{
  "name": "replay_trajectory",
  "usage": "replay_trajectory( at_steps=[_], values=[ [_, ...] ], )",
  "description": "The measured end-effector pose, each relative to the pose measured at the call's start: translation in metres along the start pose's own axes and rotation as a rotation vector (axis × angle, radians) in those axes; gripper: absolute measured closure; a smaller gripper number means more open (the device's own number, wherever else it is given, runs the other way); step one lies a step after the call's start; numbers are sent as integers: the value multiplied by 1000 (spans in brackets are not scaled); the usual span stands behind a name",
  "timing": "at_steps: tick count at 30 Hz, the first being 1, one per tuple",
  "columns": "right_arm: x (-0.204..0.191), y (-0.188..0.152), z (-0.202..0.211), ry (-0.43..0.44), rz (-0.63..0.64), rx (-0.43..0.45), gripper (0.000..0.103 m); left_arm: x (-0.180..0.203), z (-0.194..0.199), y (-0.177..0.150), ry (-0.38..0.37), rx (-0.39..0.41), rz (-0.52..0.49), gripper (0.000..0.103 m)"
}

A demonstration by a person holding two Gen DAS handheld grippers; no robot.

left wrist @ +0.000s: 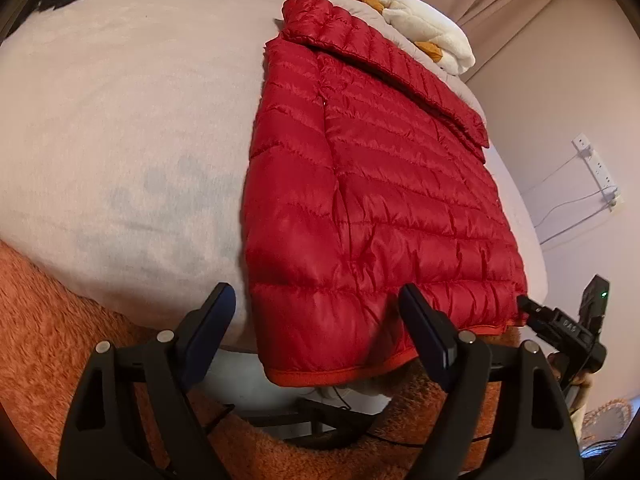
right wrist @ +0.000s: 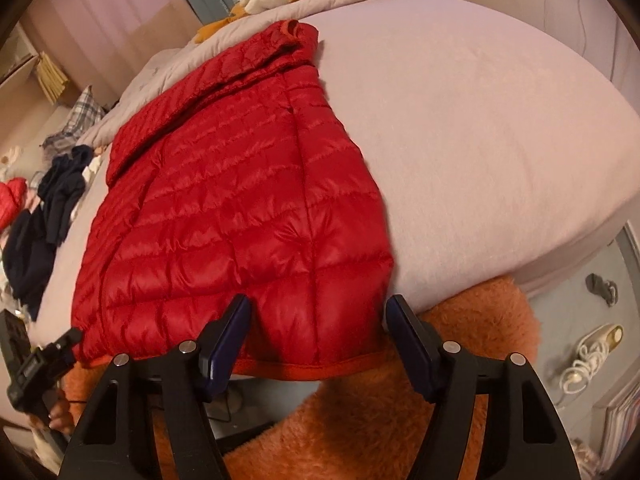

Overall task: Fold large clothes
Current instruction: 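Move both grippers to the jacket hem and close on it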

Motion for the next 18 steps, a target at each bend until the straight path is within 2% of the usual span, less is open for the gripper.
replay_trajectory(
  at_steps=[4,6,7,16,18],
  values=[
    [8,-3,-2,32,-33,-12,33,1,-3,0,7,-15,1,20],
    [10,-4,-3,59,-45,-16,40,3,-4,-1,12,-19,-10,20],
    [10,-5,-5,70,-45,-18,40,3,-4,-1,10,-18,-8,20],
    [14,-7,-12,98,-48,-33,48,3,-7,-4,-22,-43,10,20],
    [16,-8,-10,112,-48,-34,58,5,-8,-6,-16,-51,4,20]
  ],
)
Point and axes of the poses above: each gripper's, at about its wrist camera, not at the fingertips, and z roughly against the way its jaws point, x to its right, y to its top, the point moved 1 cm from there along -z, roughly the way its jaws point, and after that the axes turned 8 degrees about y, right-handed, at the moved point
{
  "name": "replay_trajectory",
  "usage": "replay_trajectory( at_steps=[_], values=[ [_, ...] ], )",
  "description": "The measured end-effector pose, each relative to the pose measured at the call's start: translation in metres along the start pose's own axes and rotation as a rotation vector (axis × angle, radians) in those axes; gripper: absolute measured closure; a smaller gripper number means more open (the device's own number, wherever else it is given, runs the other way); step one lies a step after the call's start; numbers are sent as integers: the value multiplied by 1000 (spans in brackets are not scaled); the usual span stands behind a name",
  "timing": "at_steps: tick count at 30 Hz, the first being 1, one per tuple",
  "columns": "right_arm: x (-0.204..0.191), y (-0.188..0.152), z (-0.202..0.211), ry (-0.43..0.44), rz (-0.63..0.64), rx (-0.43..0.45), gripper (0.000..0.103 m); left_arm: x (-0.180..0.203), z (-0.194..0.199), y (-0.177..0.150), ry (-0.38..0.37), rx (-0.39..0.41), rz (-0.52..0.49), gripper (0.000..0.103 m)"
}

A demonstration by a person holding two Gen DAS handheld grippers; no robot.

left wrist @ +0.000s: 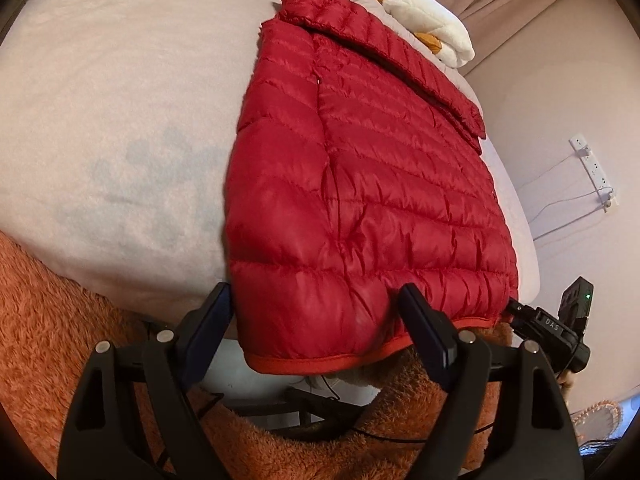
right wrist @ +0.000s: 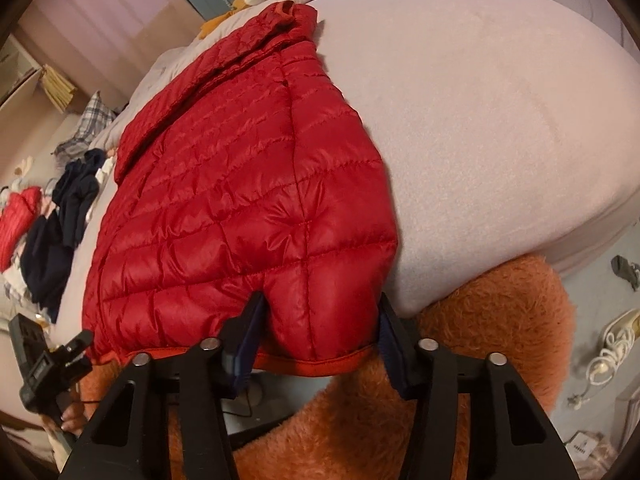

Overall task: Fold large clothes
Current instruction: 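Move both grippers to the jacket hem and close on it, then lift the hem with both grippers and fold it toward the collar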

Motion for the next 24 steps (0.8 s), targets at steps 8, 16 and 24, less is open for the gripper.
replay_trajectory(
  at_steps=[8,16,24],
  values=[
    [-12,1,8,52,39,21,85,6,5,-2,2,16,-18,74],
    [-33,16,40,107,82,110,87,29,48,14,-52,138,-43,87],
    [-65,35,79,156,189,248,88,44,108,39,-133,295,-51,89]
  ],
)
Point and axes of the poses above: each gripper's, at about its wrist camera, not at the fingertips, and z roughly against the way its jaws point, x to its right, y to its top, the point moved 1 cm from there along -z, roughly the way its jaws point, and after that the axes turned 8 degrees about y, right-handed, at the moved point
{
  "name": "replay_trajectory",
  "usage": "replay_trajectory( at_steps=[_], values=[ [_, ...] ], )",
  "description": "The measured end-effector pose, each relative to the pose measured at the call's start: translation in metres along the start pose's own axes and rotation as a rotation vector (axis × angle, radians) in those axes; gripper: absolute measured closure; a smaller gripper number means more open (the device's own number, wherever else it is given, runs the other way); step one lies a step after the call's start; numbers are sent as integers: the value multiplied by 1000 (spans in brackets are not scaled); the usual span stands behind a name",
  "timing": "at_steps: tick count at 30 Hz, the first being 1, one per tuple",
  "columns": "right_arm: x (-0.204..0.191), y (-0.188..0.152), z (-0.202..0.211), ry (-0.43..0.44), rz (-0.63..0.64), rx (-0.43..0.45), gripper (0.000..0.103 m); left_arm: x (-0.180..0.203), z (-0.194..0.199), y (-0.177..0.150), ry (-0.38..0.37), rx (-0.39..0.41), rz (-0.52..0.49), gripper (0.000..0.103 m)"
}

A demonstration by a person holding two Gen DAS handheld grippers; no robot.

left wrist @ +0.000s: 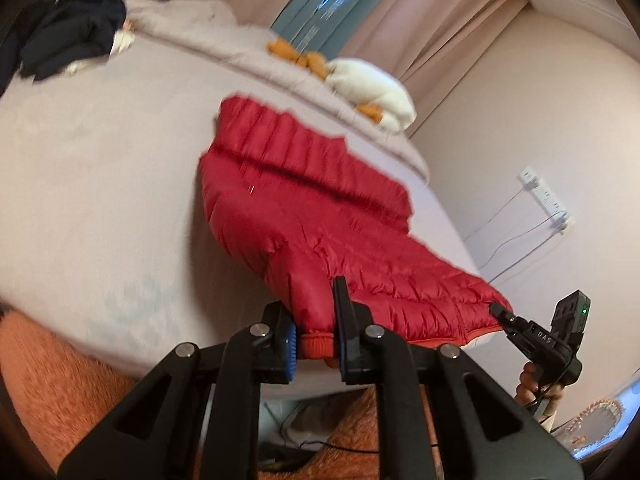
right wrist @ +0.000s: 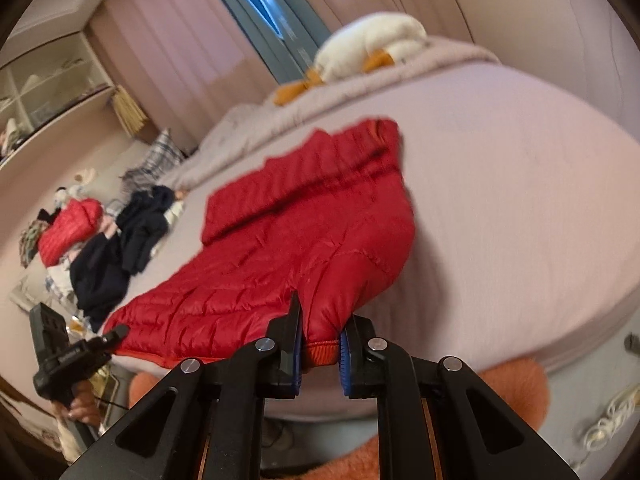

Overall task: Fold large clothes
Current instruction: 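Lift the hem with both grippers and fold it toward the collar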

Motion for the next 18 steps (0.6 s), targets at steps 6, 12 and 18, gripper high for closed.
replay_trajectory(
  at_steps=[6,12,18],
  values=[
    [-20,19,18,28,73,85,88,20,27,31,-44,103,-43,89],
    [-39,31,40,48,138,154,88,33,60,45,-88,177,-78,89],
    [-54,30,58,52,179,193,88,47,89,49,-77,212,-119,89]
  ],
)
Point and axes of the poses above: each gripper's, at about its wrist camera, not at the fingertips, and z roughly against the way its jaws point, x to its right, y to its top, the point moved 1 cm from there along -z, roughly the way its jaws point, and after that the axes turned 8 degrees about y, right-handed, at the moved point
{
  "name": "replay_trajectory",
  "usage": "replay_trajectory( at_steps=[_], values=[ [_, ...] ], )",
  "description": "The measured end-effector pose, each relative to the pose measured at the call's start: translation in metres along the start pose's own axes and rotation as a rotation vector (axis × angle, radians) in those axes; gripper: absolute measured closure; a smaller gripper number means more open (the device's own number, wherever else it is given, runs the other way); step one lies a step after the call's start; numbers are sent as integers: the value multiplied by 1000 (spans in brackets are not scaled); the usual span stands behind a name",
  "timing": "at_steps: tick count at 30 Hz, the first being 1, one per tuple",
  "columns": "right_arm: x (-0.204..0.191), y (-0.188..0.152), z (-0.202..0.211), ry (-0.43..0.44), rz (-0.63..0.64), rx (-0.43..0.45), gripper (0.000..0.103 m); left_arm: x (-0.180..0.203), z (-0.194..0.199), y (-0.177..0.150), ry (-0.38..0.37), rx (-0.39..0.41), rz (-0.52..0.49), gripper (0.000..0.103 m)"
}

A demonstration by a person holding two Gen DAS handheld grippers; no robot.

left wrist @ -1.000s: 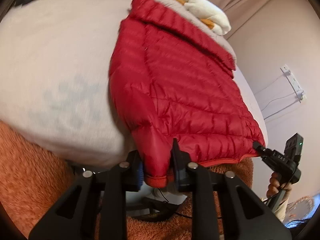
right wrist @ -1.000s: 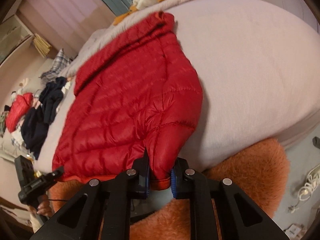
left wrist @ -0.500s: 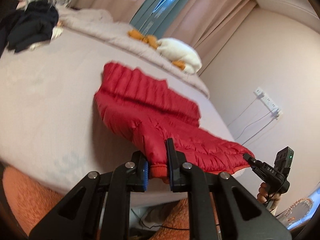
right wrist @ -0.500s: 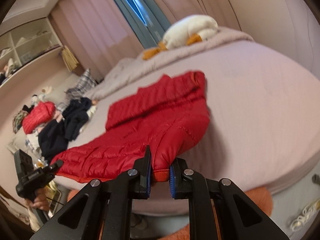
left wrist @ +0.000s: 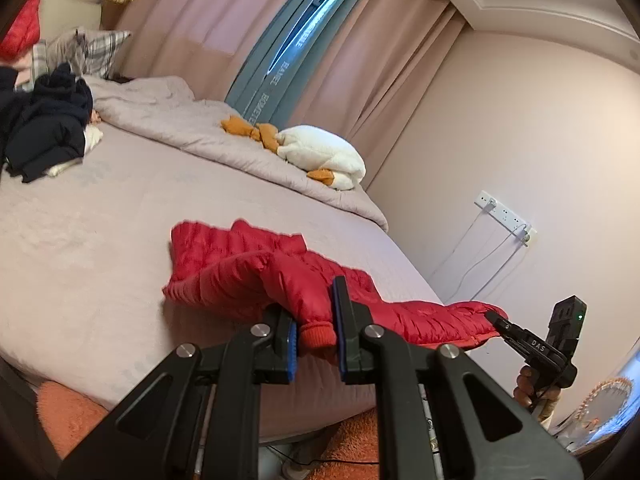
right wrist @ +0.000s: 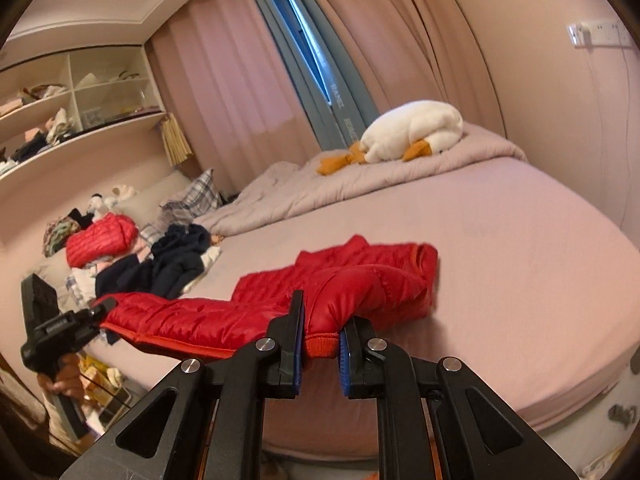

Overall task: Fold large clothes
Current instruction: 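Lift the hem with both grippers and fold it toward the collar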

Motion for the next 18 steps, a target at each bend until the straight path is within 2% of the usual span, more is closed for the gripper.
replay_trajectory(
  at_steps=[8,18],
  values=[
    [-12,5,11,-9,54,23,88,6,15,4,15,31,-50,89],
    [2,22,-21,-25,24,9,88,-4,-24,21,44,-3,-13,88]
  ],
)
Point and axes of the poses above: each gripper's, at about its wrist camera, not at the fingertips, and z roughly against the way its jaws point, x to its right, y to its top, the point moved 1 cm from there along -z, roughly the way its jaws point, and after that the axes turned 8 degrees about y, right-handed, at the moved point
